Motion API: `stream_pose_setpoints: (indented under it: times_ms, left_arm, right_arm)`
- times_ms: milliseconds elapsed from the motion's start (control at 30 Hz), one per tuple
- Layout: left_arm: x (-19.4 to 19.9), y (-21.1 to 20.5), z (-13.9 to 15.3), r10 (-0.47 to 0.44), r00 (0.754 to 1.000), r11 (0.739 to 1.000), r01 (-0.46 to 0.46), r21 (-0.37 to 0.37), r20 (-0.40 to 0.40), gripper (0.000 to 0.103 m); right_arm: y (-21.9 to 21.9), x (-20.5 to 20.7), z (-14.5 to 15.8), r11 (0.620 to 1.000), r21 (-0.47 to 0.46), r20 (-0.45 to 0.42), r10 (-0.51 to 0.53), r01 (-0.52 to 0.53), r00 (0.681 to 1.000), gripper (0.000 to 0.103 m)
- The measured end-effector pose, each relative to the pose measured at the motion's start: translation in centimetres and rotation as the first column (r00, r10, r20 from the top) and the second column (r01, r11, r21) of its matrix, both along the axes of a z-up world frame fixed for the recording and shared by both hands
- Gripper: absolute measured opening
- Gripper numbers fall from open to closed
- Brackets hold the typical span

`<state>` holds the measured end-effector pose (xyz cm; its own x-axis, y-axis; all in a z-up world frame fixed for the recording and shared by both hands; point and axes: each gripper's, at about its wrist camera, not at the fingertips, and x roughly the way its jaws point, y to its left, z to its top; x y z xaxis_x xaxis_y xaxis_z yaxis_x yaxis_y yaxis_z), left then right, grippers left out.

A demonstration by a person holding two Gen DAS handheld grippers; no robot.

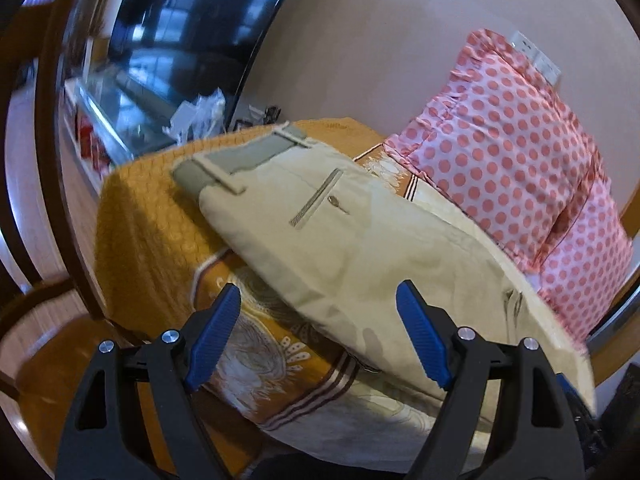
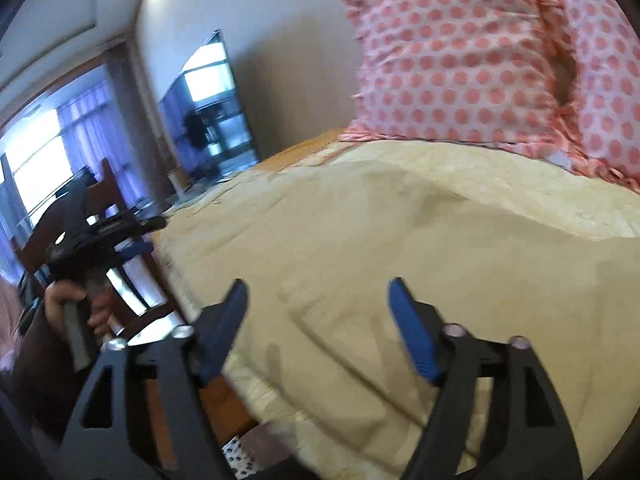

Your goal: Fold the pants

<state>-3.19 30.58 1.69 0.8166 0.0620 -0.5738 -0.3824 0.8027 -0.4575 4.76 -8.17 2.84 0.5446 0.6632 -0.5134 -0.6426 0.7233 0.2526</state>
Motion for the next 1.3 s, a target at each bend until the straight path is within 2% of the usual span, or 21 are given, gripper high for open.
stream_pose_setpoints:
  times_ms: [67, 100, 167, 333, 533, 567, 600, 633, 667, 700, 800, 867, 933, 1000, 1067, 1100, 1133, 1167, 1200, 1233, 1300]
  left_arm:
    - [0.3, 0.1, -0.5, -0.01, 1.0, 0.999, 0.01, -0.033, -0.002, 0.081]
    - [0.5, 0.1, -0.6, -0.01, 1.0, 0.999, 0.01, -0.035, -0.003, 0.081]
    - [0.9, 0.0, -0.4, -0.011, 1.0, 1.0, 0.011, -0.018, 0.001, 0.081]
    - [2.7, 0.7, -0.5, 0.007, 1.0, 1.0, -0.007, -0.022, -0.016, 0.081]
    - [4.4, 2.0, -0.5, 0.069, 0.998, 0.994, -0.068, -0.089, 0.003, 0.086]
    - [4.4, 1.9, -0.7, 0.074, 0.997, 0.991, -0.072, -0.112, 0.016, 0.078]
    - [4.4, 1.8, -0.8, 0.069, 0.997, 0.989, -0.065, -0.13, 0.023, 0.057]
    - [4.5, 1.6, -1.1, 0.066, 0.998, 0.987, -0.062, -0.15, 0.021, 0.048]
    - [4.6, 1.3, -1.3, 0.074, 0.997, 0.988, -0.072, -0.134, 0.013, 0.031]
    - [4.7, 0.8, -1.1, 0.084, 0.996, 0.993, -0.083, -0.085, 0.01, 0.019]
    - [5.0, -0.1, 0.2, 0.047, 0.999, 0.999, -0.046, -0.01, 0.024, 0.01]
    - [5.5, -1.3, 2.5, -0.003, 0.999, 0.998, -0.001, 0.067, 0.051, 0.009]
    - [6.3, -3.7, 5.5, -0.07, 0.994, 0.985, 0.056, 0.163, 0.086, 0.009]
    - [7.2, -6.8, 8.2, -0.155, 0.981, 0.961, 0.123, 0.25, 0.114, 0.009]
    - [7.9, -12.0, 11.1, -0.288, 0.946, 0.903, 0.219, 0.37, 0.145, 0.008]
    - [7.9, -15.8, 12.3, -0.384, 0.911, 0.851, 0.284, 0.441, 0.153, 0.008]
    - [7.7, -18.3, 12.7, -0.448, 0.881, 0.81, 0.331, 0.484, 0.148, 0.008]
    - [7.5, -21.5, 12.8, -0.527, 0.839, 0.756, 0.39, 0.526, 0.134, 0.008]
    - [7.1, -24.4, 12.6, -0.598, 0.794, 0.701, 0.45, 0.554, 0.112, 0.008]
    - [6.7, -27.9, 11.7, -0.681, 0.729, 0.626, 0.533, 0.569, 0.066, 0.008]
    - [6.0, -33.8, 8.2, -0.803, 0.592, 0.465, 0.695, 0.548, -0.069, 0.008]
  right_arm:
    - [0.8, 1.3, -1.8, 0.999, -0.037, -0.11, 0.025, -0.029, 0.994, 0.076]
    - [0.6, 0.4, -1.9, 0.999, -0.026, -0.075, 0.023, -0.025, 0.997, 0.077]
    - [0.9, -0.2, -1.8, 0.999, -0.037, -0.063, 0.028, -0.03, 0.998, 0.079]
    - [0.1, -0.1, -1.5, 0.999, 0.005, -0.083, 0.039, -0.039, 0.996, 0.079]
    - [0.7, -0.2, -2.0, 0.999, 0.017, -0.065, 0.043, -0.042, 0.997, 0.08]
    - [0.9, 0.2, -2.3, 0.999, 0.021, -0.063, 0.043, -0.042, 0.997, 0.08]
    - [0.8, 0.2, -2.3, 0.999, 0.027, -0.061, 0.044, -0.042, 0.997, 0.08]
    - [0.7, 0.3, -2.3, 0.999, 0.031, -0.06, 0.044, -0.043, 0.997, 0.08]
    - [0.7, 0.5, -2.4, 0.998, 0.034, -0.059, 0.045, -0.043, 0.997, 0.08]
    - [0.8, 0.5, -2.4, 0.998, 0.036, -0.058, 0.046, -0.044, 0.997, 0.08]
    - [0.6, 0.6, -2.3, 0.998, 0.049, -0.068, 0.05, -0.046, 0.996, 0.08]
    - [0.2, 0.6, -2.1, 0.996, 0.073, -0.081, 0.05, -0.045, 0.995, 0.08]
    - [-1.0, 0.3, -1.7, 0.993, 0.113, -0.086, 0.039, -0.029, 0.996, 0.08]
    - [-2.7, -0.3, -1.0, 0.989, 0.151, -0.068, 0.011, -0.001, 0.998, 0.08]
    - [-5.5, -1.2, 0.1, 0.981, 0.185, -0.028, -0.052, 0.057, 0.998, 0.08]
    - [-6.7, -1.5, 0.4, 0.977, 0.195, -0.016, -0.086, 0.088, 0.996, 0.081]
    - [-8.4, -1.9, 0.7, 0.969, 0.207, -0.003, -0.139, 0.136, 0.99, 0.082]
    - [-10.0, -2.3, 1.0, 0.958, 0.216, 0.004, -0.192, 0.186, 0.981, 0.083]
    - [-12.4, -2.8, 1.1, 0.938, 0.226, 0.007, -0.27, 0.261, 0.963, 0.083]
    - [-14.1, -3.1, 1.1, 0.92, 0.233, 0.002, -0.325, 0.316, 0.946, 0.083]
    - [-18.0, -3.7, 0.7, 0.867, 0.246, -0.029, -0.441, 0.434, 0.897, 0.084]
